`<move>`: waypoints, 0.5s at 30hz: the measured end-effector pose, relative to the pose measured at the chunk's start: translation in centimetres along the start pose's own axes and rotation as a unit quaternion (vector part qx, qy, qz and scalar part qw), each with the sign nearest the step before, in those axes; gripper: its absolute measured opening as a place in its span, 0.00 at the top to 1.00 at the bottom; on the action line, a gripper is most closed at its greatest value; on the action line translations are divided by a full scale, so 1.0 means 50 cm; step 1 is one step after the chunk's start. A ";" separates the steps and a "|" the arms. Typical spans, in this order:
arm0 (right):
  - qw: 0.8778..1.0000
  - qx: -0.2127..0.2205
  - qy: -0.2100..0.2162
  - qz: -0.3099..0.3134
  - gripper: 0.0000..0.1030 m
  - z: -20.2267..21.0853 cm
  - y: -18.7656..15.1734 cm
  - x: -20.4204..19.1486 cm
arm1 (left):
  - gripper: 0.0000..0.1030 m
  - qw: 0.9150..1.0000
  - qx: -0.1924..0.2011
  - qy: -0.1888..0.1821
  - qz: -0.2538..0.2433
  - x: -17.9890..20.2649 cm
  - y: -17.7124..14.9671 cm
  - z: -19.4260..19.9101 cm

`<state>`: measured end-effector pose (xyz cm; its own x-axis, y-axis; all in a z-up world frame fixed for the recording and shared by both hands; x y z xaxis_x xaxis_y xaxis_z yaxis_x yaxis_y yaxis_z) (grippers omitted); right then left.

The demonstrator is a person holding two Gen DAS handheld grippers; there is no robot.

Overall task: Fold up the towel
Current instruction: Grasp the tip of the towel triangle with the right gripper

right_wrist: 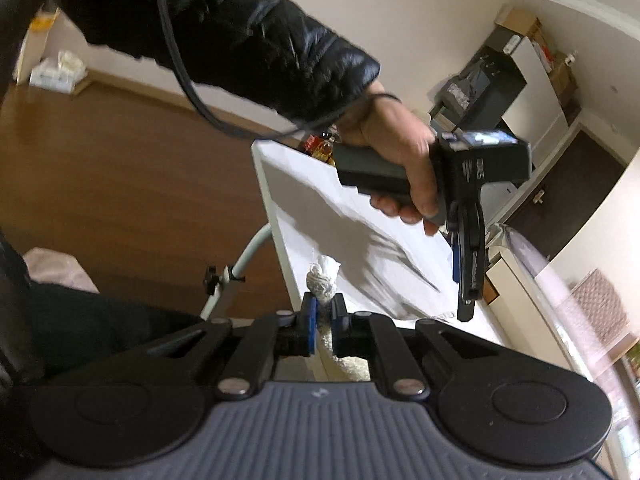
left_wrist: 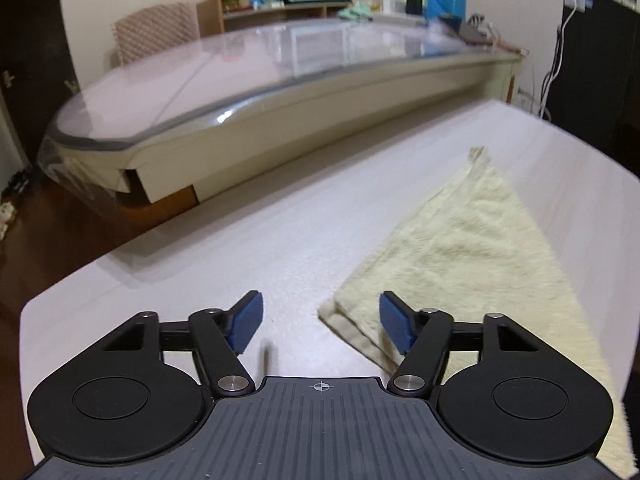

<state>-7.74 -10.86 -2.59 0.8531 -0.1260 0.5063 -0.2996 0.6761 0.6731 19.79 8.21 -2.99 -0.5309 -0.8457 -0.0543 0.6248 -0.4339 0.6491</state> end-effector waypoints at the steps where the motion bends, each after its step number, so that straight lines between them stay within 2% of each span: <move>1: 1.000 0.003 0.003 -0.007 0.92 0.004 0.001 0.006 | 0.53 1.000 -0.005 -0.003 -0.003 -0.001 0.002 -0.008; 5: 0.999 0.011 0.016 -0.033 0.92 0.031 0.004 0.030 | 0.59 0.999 -0.025 -0.020 -0.033 -0.001 0.011 -0.027; 10: 0.995 0.023 0.037 -0.088 0.92 0.049 -0.003 0.064 | 0.60 0.997 -0.038 -0.030 -0.056 -0.002 0.019 -0.035; 15: 0.978 0.041 0.050 -0.201 0.93 0.088 -0.021 0.146 | 0.60 0.997 -0.043 -0.039 -0.058 -0.008 0.020 -0.040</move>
<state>-3.09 -15.70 2.75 0.9450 -0.2954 0.1404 0.0383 0.5262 0.8495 21.77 7.48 -3.84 -0.6436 -0.7627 -0.0637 0.6018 -0.5557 0.5736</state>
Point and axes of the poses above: each gripper's, at about its wrist camera, not at the fingertips, and z roughly against the way its jaws point, x to its right, y to its top, the point moved 1 cm from there along -z, roughly the way its jaws point, and after that the axes turned 2 degrees about -x, right-handed, at the moved point
